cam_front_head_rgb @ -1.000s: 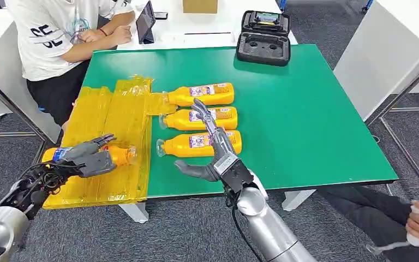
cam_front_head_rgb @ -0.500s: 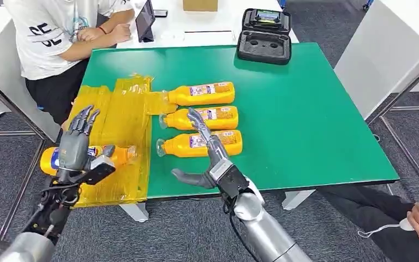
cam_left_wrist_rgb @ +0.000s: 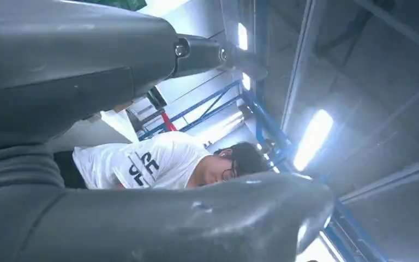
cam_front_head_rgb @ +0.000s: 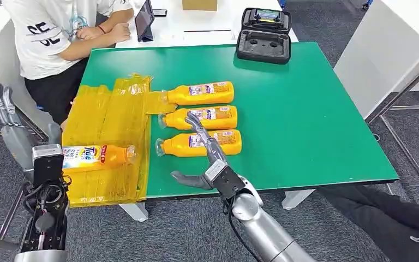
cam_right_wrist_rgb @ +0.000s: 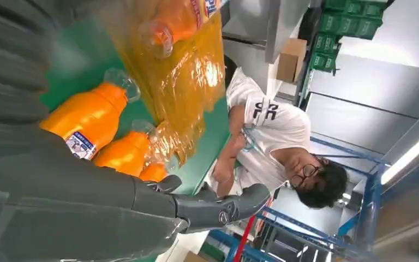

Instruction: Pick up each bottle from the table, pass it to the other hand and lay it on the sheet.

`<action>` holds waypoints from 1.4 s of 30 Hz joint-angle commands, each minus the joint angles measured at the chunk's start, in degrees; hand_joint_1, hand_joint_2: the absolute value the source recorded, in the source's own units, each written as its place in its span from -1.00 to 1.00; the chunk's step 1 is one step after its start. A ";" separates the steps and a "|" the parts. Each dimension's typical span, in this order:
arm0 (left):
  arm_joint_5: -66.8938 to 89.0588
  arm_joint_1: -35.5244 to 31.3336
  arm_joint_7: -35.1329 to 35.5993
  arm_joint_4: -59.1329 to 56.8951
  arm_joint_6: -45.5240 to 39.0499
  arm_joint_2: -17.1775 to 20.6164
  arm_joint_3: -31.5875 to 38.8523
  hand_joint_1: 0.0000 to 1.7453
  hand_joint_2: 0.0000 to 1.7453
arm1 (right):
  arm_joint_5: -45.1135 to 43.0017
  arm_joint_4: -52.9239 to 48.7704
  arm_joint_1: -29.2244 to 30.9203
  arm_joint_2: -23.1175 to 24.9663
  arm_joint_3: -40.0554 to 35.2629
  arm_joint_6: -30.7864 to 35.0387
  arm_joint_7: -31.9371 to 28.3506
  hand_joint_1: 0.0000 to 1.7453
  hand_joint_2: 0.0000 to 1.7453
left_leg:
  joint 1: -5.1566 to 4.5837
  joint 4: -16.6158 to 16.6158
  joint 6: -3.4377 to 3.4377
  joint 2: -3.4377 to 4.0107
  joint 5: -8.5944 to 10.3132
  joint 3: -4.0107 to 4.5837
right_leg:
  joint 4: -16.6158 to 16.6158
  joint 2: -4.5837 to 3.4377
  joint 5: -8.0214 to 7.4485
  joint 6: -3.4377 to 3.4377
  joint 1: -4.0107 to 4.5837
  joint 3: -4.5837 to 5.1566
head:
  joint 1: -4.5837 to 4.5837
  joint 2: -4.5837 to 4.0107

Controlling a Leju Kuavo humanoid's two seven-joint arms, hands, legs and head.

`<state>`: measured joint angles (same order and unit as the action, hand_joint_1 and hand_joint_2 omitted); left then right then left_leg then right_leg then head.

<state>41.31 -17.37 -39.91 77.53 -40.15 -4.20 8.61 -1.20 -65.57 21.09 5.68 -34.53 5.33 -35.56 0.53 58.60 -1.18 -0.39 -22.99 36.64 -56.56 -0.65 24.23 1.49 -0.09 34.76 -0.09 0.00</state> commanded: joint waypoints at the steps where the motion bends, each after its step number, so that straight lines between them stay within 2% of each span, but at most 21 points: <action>1: -0.38 -0.84 -0.09 -0.81 0.15 -2.42 3.12 -1.00 -1.00 | 0.02 3.74 2.94 -1.96 -2.54 0.24 0.29 -1.00 1.00 | -0.02 -0.03 0.00 0.00 -0.06 -0.16 | 0.03 0.03 0.05 0.01 -0.01 -0.17 | 0.00 0.00; 2: -4.48 -0.75 -0.09 -3.68 0.15 -2.13 2.29 -1.00 -1.00 | 1.33 4.37 3.59 -2.09 -2.40 0.96 1.26 -1.00 1.00 | 0.00 -0.03 0.01 0.00 -0.04 -0.12 | 0.04 0.02 0.03 0.01 0.00 -0.13 | -0.02 0.00; 3: -17.43 -1.19 -0.09 -8.18 0.15 -1.65 -0.43 -1.00 -1.00 | 4.22 5.06 4.67 -2.90 -2.93 2.80 3.51 -1.00 1.00 | -0.01 -0.04 0.02 0.02 -0.09 -0.23 | 0.06 0.03 0.07 0.01 0.00 -0.24 | 0.00 0.00; 4: -20.93 -1.12 -0.09 -10.41 0.15 -1.05 -1.88 -1.00 1.00 | 5.03 5.55 5.52 -3.33 -2.90 3.05 4.42 -1.00 1.00 | -0.06 -0.09 0.00 -0.06 -0.02 -0.20 | 0.06 0.09 0.04 0.02 -0.06 -0.20 | 0.00 0.00; 5: -36.96 -0.55 -0.09 -13.26 0.15 1.18 -8.81 -1.00 1.00 | 9.51 7.68 8.37 -5.18 -1.80 4.18 7.51 -1.00 1.00 | -0.06 -0.13 0.01 -0.10 -0.04 -0.31 | 0.09 0.16 0.08 0.01 -0.06 -0.33 | 0.00 0.00; 8: -48.18 1.09 -0.09 -15.08 5.79 0.05 -10.63 -1.00 1.00 | 13.62 13.70 14.16 -7.41 0.52 2.45 11.98 -1.00 1.00 | -0.12 -0.08 -0.02 -0.10 0.03 -0.14 | 0.04 0.13 0.02 0.03 -0.14 -0.12 | 0.02 0.00; 13: -49.83 0.15 -0.09 -18.51 7.71 0.09 -14.37 -1.00 1.00 | 20.14 24.05 22.14 -8.13 0.51 1.23 16.45 -1.00 1.00 | -0.12 -0.03 -0.10 -0.17 0.06 -0.10 | 0.04 0.19 0.01 0.06 -0.14 -0.15 | -0.02 0.00; 20: -49.29 -1.01 -0.09 -20.01 7.98 0.55 -15.69 -1.00 1.00 | 22.66 27.59 23.26 -7.54 -0.14 2.51 18.56 -1.00 1.00 | -0.23 -0.01 -0.10 -0.11 0.06 -0.08 | 0.04 0.13 -0.04 0.12 -0.15 -0.11 | 0.00 0.00; 23: -49.26 -1.26 -0.09 -20.76 7.52 0.76 -15.78 -1.00 1.00 | 22.86 30.51 24.45 -6.94 -0.01 1.39 18.48 -1.00 1.00 | -0.23 -0.04 -0.06 -0.10 0.01 -0.27 | 0.05 0.16 0.02 0.10 -0.14 -0.28 | 0.02 0.00; 25: -48.83 -1.31 -0.09 -21.03 7.39 0.91 -16.02 -1.00 1.00 | 23.26 33.05 25.64 -6.02 -0.09 0.56 18.36 -1.00 1.00 | -0.22 0.00 -0.11 -0.07 0.07 -0.03 | 0.03 0.09 -0.06 0.12 -0.14 -0.05 | 0.02 0.00; 33: -46.19 -2.27 -0.09 -20.96 5.12 1.01 -16.89 -1.00 1.00 | 25.71 39.63 26.88 -3.94 -3.16 -3.97 18.63 -1.00 1.00 | -0.22 0.00 -0.11 -0.08 0.07 -0.01 | 0.02 0.09 -0.06 0.12 -0.14 -0.04 | 0.00 0.00; 37: -45.65 -2.29 -0.09 -21.33 4.52 0.90 -17.64 -1.00 1.00 | 26.46 41.47 27.32 -2.81 -4.19 -4.78 18.82 -1.00 1.00 | -0.20 -0.01 -0.08 0.02 -0.03 -0.23 | 0.03 0.05 0.02 0.10 -0.12 -0.24 | 0.00 0.00; 42: -45.51 -2.10 -0.09 -21.16 3.98 0.63 -17.87 -1.00 1.00 | 26.91 42.70 27.66 -2.85 -4.34 -4.60 19.92 -1.00 1.00 | -0.22 0.00 -0.11 -0.07 0.06 -0.01 | 0.01 0.09 -0.05 0.12 -0.15 -0.04 | 0.00 0.00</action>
<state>-4.46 -17.25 -40.15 60.57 -35.78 -4.50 -6.97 25.27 -31.69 44.39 1.58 -35.72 1.27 -16.65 0.31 58.63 -1.33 -0.48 -22.88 36.76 -56.56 -0.59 24.13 1.63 -0.24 34.83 -0.09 0.00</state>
